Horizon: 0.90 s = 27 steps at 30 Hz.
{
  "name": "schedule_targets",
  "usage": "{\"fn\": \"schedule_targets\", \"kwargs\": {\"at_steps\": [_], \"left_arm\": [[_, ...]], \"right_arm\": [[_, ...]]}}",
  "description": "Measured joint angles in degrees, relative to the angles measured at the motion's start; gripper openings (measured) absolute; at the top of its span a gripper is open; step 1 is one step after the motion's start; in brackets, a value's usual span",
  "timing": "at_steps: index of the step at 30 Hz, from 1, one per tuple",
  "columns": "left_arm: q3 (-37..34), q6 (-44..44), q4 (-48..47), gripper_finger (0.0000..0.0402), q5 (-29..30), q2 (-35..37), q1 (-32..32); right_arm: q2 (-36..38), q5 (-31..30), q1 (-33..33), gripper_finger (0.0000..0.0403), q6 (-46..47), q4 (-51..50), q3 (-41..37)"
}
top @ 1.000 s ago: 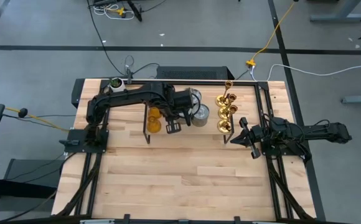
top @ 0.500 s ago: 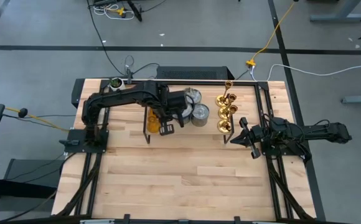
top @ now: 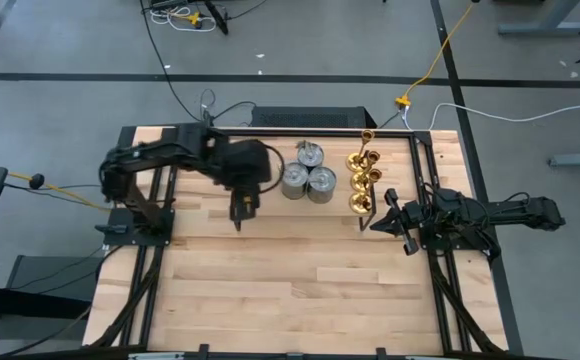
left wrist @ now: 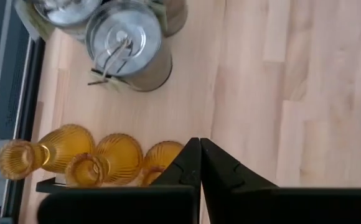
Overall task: Pick & Place candle stick holders
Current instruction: Return to Home Position
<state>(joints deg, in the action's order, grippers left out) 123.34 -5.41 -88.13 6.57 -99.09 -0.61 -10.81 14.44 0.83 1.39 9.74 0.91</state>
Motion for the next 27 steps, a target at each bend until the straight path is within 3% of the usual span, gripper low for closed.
{"fn": "schedule_targets", "kwargs": {"at_steps": [14, 27], "left_arm": [[-2.5, -1.0, 2.0, 0.0003, 5.2, 11.0, -5.0], [-43.5, -3.0, 30.0, 0.0007, -1.0, 37.3, -7.8]], "right_arm": [[0.0, 0.0, 0.0, 0.0013, 0.0, 0.0, 0.0], [0.0, 0.0, 0.0, 0.0013, 0.0, 0.0, 0.0]]}}
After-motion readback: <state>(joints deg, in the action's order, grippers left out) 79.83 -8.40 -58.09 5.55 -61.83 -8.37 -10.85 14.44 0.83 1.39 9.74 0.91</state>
